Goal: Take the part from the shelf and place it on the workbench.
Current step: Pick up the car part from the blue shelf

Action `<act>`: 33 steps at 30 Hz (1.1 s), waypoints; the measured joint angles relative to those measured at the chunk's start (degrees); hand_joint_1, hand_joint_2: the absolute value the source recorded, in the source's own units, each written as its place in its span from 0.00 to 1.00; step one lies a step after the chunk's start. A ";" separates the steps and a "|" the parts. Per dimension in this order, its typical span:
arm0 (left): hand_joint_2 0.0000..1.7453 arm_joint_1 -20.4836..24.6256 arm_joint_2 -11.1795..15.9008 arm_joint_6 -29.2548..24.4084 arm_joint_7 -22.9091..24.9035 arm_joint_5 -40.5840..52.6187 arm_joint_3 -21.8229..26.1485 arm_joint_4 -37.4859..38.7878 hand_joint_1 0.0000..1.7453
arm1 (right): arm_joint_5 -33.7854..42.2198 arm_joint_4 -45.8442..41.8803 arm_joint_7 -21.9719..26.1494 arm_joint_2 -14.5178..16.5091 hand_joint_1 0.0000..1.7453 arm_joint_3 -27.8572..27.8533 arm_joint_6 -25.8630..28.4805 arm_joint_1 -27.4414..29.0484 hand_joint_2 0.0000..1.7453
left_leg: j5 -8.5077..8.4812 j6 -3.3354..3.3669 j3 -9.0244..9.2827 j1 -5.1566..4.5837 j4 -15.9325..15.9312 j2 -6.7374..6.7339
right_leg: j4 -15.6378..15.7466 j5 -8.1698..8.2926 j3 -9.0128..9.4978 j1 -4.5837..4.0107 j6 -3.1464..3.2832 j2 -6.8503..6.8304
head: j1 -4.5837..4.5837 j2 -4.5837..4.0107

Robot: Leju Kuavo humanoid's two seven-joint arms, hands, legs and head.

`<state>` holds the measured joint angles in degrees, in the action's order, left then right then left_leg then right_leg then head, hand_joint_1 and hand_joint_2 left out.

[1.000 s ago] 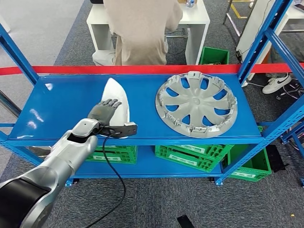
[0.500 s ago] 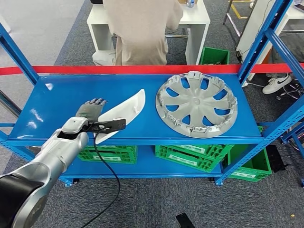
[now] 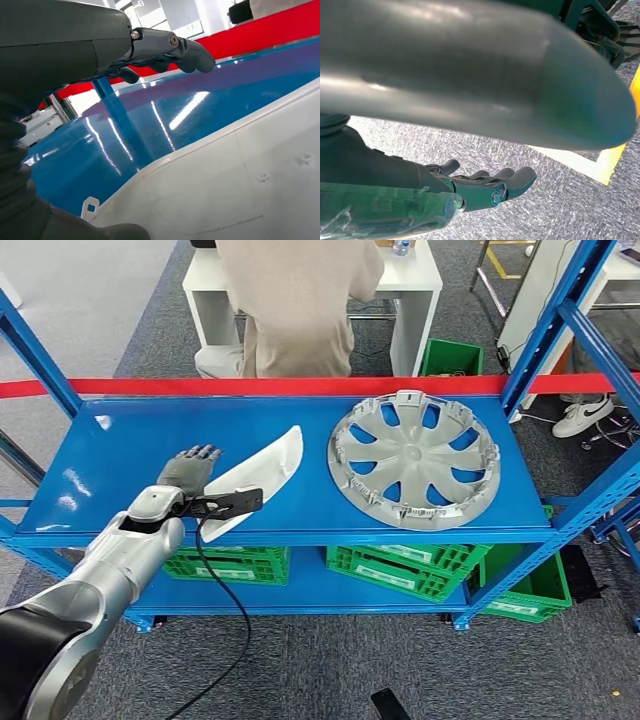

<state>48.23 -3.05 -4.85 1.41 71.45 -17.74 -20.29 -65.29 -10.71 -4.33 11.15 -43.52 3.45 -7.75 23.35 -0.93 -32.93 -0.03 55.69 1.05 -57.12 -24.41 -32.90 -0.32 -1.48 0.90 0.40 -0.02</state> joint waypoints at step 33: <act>1.00 1.17 -2.41 -5.73 -0.51 4.68 -0.15 -5.69 0.00 | 1.19 0.00 0.59 0.00 0.00 -0.17 0.76 1.07 0.00 | 0.00 0.00 -0.01 0.00 0.00 0.00 | 0.00 0.00 -0.03 0.00 0.00 0.00 | 0.00 0.00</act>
<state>49.40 -5.46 -10.58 0.90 76.13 -17.88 -25.98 -64.10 -10.71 -3.74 11.15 -43.69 4.21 -6.68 23.35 -0.93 -32.94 -0.03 55.69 1.05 -57.12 -24.40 -32.93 -0.32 -1.48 0.90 0.40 -0.02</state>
